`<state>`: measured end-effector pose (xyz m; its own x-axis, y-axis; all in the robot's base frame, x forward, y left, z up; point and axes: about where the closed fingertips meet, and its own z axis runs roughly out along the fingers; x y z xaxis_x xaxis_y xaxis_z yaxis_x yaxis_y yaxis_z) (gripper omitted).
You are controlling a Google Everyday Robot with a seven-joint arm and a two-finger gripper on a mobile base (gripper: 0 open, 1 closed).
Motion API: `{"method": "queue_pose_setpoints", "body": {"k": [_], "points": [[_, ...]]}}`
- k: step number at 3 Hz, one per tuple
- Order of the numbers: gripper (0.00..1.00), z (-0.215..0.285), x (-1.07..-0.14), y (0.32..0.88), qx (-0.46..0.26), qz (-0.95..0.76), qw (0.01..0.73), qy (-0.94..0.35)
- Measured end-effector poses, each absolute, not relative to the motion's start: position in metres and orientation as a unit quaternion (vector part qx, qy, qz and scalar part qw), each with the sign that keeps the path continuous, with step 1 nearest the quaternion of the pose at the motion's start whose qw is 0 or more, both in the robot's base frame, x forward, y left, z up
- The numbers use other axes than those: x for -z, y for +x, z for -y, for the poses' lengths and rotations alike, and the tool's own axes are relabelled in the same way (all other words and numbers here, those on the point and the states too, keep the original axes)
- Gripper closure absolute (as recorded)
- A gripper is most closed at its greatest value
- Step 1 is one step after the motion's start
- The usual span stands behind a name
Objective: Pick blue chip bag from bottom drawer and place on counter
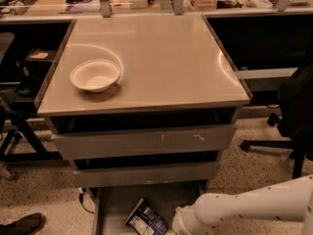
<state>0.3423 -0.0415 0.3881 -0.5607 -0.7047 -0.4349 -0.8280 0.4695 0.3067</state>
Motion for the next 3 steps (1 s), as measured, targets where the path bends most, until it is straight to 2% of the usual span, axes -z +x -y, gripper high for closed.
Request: {"method": "queue_pose_setpoints", "body": {"k": [1, 3], "points": [[0.0, 0.006, -0.346, 0.338, -0.272, -0.851, 0.115, -0.434], [0.0, -0.008, -0.326, 0.333, -0.293, -0.845, 0.111, -0.433]]}}
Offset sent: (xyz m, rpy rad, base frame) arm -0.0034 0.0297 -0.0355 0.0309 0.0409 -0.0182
